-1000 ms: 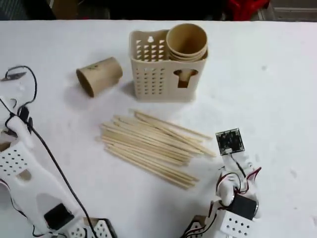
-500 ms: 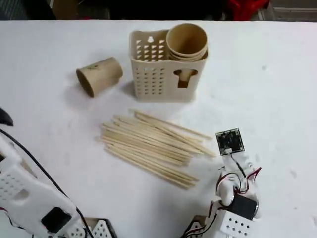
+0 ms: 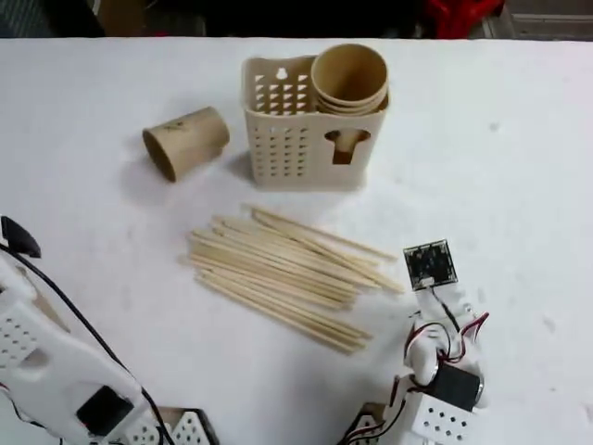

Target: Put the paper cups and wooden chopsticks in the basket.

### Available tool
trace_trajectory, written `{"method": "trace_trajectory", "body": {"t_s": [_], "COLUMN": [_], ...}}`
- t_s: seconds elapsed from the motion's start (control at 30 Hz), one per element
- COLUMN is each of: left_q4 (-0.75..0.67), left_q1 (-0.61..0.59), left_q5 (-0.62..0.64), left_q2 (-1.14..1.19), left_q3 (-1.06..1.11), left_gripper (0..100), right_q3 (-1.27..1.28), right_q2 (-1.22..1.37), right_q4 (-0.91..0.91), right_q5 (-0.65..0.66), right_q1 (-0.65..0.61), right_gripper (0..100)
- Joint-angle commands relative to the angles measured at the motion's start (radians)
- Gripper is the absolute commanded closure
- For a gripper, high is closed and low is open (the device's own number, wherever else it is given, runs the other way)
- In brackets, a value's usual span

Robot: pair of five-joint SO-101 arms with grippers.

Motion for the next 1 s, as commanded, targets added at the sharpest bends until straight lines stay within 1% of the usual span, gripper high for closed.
{"method": "trace_trajectory", "body": {"t_s": [0.0, 0.07, 0.17, 0.37, 0.5, 0.6, 0.73, 0.9, 0.97], "left_q4": [0.018, 0.028, 0.028, 0.026, 0.026, 0.026, 0.026, 0.026, 0.025], "left_q1": [-0.008, -0.007, -0.007, 0.008, 0.044, 0.085, 0.142, 0.255, 0.318], "left_q5": [-0.049, -0.077, -0.091, -0.218, -0.238, -0.233, -0.222, -0.207, -0.155], "left_q2": [0.024, 0.031, 0.031, 0.031, 0.031, 0.03, -0.013, -0.177, -0.271], "left_q3": [0.002, 0.017, 0.083, 0.209, 0.212, 0.21, 0.15, -0.009, -0.077], "left_gripper": [74, 75, 80, 91, 98, 98, 98, 98, 98], "right_q3": [0.008, 0.008, 0.008, 0.008, 0.008, 0.008, 0.008, 0.008, 0.008], "right_q2": [-0.007, -0.007, -0.007, -0.007, -0.007, -0.007, -0.007, -0.007, -0.007], "right_q4": [-0.01, -0.01, -0.01, -0.01, -0.01, -0.01, -0.01, -0.01, -0.01], "right_q5": [0.011, 0.011, 0.011, 0.011, 0.011, 0.011, 0.011, 0.011, 0.011], "right_q1": [-0.002, -0.002, -0.002, -0.002, -0.002, -0.002, -0.002, -0.005, -0.004], "right_gripper": [97.8, 97.8, 97.8, 97.8, 97.8, 97.8, 97.8, 97.8, 97.8]}}
